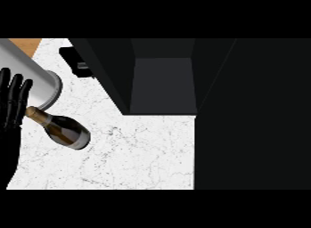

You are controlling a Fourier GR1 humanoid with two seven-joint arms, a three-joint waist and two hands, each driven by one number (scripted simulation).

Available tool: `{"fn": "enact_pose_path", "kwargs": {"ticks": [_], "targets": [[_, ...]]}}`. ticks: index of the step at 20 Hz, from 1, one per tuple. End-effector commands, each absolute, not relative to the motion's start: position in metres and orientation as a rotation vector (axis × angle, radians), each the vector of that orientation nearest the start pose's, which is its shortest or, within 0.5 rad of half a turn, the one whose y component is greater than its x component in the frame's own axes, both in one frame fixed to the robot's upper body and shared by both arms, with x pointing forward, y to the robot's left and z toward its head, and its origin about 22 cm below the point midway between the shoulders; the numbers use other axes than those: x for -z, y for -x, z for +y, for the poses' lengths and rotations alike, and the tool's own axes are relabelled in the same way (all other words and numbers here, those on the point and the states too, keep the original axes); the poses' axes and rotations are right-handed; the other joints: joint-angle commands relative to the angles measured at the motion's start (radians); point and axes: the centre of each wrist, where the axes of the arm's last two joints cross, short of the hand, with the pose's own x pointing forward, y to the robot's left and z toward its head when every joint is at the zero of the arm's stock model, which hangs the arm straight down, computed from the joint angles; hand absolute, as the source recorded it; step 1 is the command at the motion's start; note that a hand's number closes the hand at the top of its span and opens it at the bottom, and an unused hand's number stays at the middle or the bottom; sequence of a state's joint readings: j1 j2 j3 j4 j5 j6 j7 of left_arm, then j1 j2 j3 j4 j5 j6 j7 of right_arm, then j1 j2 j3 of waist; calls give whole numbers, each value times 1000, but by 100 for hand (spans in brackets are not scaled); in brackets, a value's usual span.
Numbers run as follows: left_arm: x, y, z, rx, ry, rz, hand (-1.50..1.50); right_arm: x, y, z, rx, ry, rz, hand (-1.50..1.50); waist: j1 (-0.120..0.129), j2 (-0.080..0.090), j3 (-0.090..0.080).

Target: Pick up the wine, place it into the cabinet and close the cabinet

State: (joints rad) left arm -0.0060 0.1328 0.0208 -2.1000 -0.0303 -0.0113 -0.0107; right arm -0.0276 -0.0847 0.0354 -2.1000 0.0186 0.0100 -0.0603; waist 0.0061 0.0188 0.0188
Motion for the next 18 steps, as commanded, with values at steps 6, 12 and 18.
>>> {"fn": "enact_pose_path", "kwargs": {"ticks": [6, 12, 18], "targets": [[-133, -225, 241, 95, -210, -2113, -150, -122, -158, -235, -111, 62, -2076, -150, -16, -21, -18], [-127, -231, 233, -158, 157, -1937, -150, -156, -144, -231, -252, -274, -1990, -150, -15, -22, -19], [-163, -217, 203, -168, 159, -1945, -150, -175, -145, -227, -252, -274, -1940, -150, -6, -20, -19]]}}
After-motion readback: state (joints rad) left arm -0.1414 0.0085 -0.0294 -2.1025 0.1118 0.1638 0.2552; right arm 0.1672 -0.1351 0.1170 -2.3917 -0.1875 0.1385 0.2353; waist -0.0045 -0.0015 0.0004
